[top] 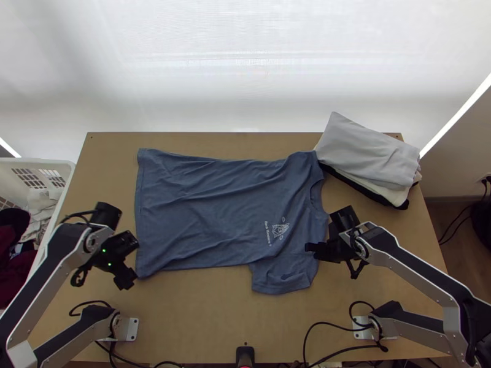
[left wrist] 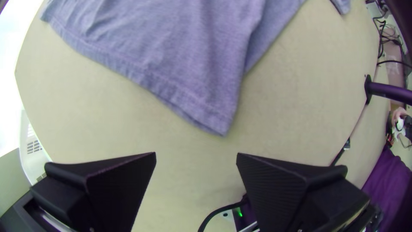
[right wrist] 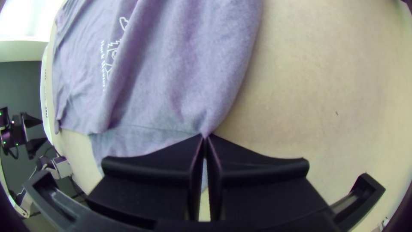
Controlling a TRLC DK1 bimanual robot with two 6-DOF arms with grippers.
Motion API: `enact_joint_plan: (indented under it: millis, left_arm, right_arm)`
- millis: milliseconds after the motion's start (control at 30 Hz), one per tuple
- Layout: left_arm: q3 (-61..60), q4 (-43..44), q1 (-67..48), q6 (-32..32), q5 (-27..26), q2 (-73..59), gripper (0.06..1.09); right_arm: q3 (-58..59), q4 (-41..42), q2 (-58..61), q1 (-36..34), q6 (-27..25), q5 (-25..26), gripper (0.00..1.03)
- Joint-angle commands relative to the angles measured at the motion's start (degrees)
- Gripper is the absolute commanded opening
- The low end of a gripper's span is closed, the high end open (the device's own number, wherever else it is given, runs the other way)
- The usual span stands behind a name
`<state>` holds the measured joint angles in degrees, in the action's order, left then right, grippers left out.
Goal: Fold the t-shirt
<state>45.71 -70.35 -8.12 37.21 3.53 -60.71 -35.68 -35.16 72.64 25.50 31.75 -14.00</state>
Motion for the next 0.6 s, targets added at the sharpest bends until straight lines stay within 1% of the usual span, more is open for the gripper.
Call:
enact_joint_plan:
  millis: [0,100,200,567]
  left_arm:
    - [-2.65,0.65,-4.01,-2.85,0.60,-1.08,0.94]
    - [-3.70,0.65,-7.17,-4.96,1.22,-4.07,0.94]
    - [-3.97,2.14,-7.88,-6.27,2.01,-7.23,0.94]
    - [-2.82,7.42,-9.02,-8.38,2.01,-13.65,0.93]
  right_arm:
    - [-1.14,0.09,-1.19,0.17,1.56,-0.24,0.03]
    - [-1.41,0.09,-1.19,0.17,1.83,-0.24,0.03]
    - [-1.67,0.09,-1.27,0.08,1.83,-0.15,0.03]
    - [-1.41,0.00,-1.54,-0.01,1.83,-0.15,0.03]
